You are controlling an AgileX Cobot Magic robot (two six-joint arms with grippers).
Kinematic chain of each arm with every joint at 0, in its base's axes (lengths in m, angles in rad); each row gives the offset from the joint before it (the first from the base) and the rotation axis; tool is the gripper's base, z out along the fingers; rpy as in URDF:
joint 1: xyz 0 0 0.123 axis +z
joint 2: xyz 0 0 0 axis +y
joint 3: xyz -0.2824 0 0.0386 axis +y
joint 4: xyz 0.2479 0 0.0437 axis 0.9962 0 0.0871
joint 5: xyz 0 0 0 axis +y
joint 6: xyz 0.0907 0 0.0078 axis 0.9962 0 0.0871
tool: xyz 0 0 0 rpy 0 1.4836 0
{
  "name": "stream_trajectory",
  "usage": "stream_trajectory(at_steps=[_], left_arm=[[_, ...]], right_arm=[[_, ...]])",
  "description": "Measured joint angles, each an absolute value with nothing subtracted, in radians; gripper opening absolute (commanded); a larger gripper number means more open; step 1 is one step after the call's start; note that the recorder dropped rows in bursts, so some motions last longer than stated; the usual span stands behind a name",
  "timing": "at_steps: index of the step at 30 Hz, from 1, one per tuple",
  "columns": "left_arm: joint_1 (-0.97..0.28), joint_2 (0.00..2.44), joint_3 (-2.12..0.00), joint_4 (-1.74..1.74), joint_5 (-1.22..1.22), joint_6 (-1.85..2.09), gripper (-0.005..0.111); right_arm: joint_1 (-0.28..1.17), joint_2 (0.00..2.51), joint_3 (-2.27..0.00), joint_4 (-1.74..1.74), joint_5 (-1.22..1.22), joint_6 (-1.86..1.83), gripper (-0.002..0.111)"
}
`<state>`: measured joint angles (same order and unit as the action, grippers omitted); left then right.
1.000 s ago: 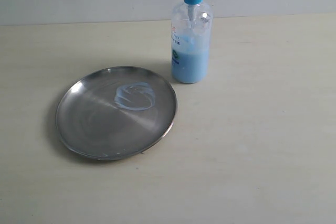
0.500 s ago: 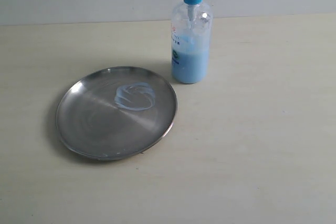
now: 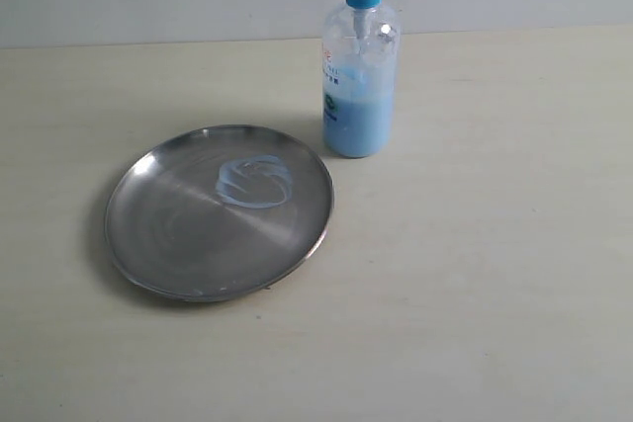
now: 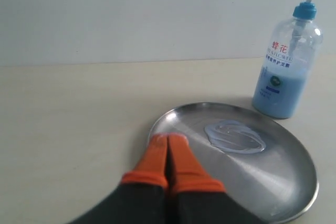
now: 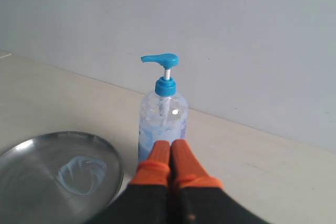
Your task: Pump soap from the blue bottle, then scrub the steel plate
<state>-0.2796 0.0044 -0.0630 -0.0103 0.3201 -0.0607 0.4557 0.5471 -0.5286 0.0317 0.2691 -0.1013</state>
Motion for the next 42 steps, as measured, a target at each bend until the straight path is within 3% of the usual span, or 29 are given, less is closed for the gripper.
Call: stream_trajectory(at_steps=[21, 42], left_arm=[[-0.134, 0.004, -0.004, -0.034, 0.263, 0.018, 0.000], [-0.132, 0.004, -0.003, -0.036, 0.308, 0.018, 0.000]], right_arm=[[0.456, 0.547, -0.529, 0.032, 0.269, -0.101, 0.000], [0.456, 0.547, -0.529, 0.032, 0.269, -0.101, 0.000]])
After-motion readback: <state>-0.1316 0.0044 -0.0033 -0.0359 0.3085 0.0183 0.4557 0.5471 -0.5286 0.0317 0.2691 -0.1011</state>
